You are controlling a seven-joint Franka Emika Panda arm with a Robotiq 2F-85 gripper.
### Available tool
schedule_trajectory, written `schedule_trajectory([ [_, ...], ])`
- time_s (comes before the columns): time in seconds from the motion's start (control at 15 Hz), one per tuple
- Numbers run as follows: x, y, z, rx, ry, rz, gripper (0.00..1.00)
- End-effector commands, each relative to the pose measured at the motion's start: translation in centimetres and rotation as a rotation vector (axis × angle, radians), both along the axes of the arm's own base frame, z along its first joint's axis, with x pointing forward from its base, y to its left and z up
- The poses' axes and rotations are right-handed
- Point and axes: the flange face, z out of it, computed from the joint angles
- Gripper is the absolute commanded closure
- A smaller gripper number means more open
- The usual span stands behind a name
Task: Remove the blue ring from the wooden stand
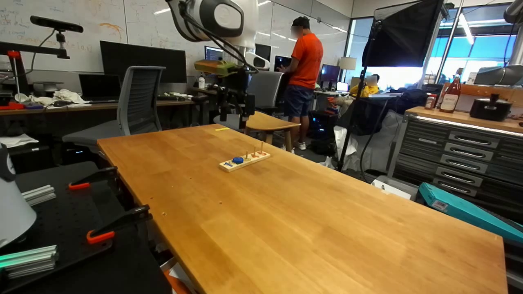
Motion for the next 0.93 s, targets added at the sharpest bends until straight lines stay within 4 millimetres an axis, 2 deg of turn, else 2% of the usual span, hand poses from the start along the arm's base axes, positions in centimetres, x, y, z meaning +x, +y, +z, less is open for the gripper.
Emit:
schedule_trajectory([
  [0.0, 6.3, 2.2, -4.2, -0.034, -0.005, 0.047, 0.0],
  [0.27, 8.7, 6.3, -7.2, -0.032, -0.008, 0.088, 0.0],
  [0.47, 9.2, 9.1, -8.2, -0.022, -0.008, 0.11, 0.0],
  [0.67, 8.9, 9.9, -8.9, -0.03, -0.01, 0.107, 0.0],
  [0.87, 8.4, 9.5, -10.0, -0.038, 0.004, 0.089, 0.0],
])
